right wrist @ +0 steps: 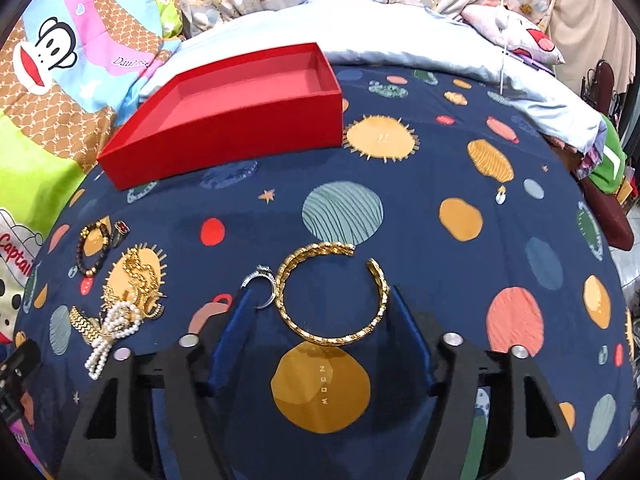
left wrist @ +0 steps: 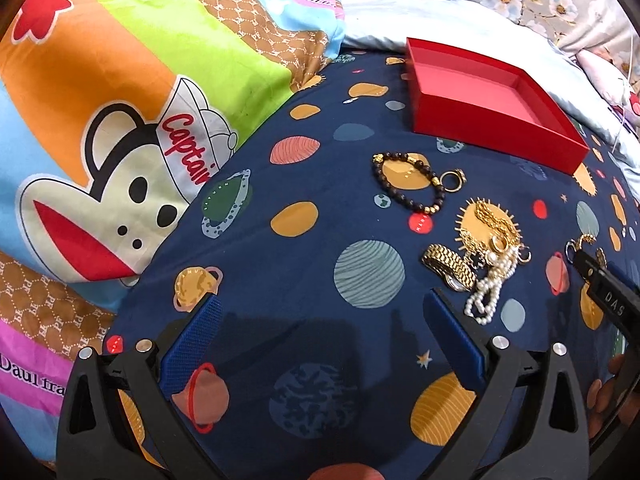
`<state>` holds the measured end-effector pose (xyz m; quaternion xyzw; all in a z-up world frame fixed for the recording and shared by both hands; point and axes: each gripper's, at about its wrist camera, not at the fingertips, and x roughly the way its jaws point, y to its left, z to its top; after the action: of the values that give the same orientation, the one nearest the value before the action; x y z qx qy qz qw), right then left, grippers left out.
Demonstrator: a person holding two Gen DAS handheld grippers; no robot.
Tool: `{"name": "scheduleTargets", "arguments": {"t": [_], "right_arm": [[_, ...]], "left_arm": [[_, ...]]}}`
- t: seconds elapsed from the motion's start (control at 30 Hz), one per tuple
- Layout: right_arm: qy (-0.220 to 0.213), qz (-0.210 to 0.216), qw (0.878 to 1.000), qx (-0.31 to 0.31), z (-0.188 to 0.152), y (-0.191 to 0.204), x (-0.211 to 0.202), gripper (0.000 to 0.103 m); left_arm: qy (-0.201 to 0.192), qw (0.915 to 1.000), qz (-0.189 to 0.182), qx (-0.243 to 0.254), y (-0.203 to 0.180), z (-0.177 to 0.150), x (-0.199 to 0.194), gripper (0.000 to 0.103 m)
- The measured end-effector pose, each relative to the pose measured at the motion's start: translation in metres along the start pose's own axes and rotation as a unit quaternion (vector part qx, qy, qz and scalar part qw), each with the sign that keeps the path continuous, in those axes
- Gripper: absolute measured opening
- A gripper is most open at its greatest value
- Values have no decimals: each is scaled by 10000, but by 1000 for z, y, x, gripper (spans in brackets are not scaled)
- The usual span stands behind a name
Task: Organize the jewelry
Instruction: 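Grasp the gold cuff bangle with the right tool while the left tool grasps the gold mesh band, then carry the bangle and mesh band into the red tray and open both tools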
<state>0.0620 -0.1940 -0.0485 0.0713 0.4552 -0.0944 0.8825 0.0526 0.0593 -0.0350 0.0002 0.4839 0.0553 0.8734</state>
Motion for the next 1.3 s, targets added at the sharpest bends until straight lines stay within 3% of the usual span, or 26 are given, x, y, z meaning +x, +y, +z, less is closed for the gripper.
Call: {"name": "scheduleTargets", "arguments": {"t": [0.1,0.53,0.73,0.87,0.93,0.97,1.0,1.17,1.3], "right_arm": [[-122,-57,9999,-82,-2,1,0,57],[-225,114,9995,212,-13,-15,-10,56],[-262,169,9991,273,-16,-19,-12,57],[-260,171,9992,268,-15,-20,-11,57],[-260,171,9992,265,-15,-19,-11,58],[-262,171,9992,267,-15,-19,-11,58],[-260,171,9992,268,-15,-19,-11,58],[-279,198,9990,301,-15,-20,-12,56],[-300,230,9988,319,-19,-21,-16,55]], "left_arm": [[60,10000,-59,-36,0,3,6,98],[182,9981,-553,-191,-27,15,22,97],[423,9940,-939,-370,-41,20,37,74],[356,9953,-838,-336,-47,19,37,64],[316,9955,-837,-319,-46,18,36,51],[319,9948,-918,-316,-45,18,35,41],[347,9934,-1042,-325,-44,18,34,25],[410,9905,-1286,-278,-38,16,28,12],[352,9891,-1404,-251,-31,13,18,11]]}}
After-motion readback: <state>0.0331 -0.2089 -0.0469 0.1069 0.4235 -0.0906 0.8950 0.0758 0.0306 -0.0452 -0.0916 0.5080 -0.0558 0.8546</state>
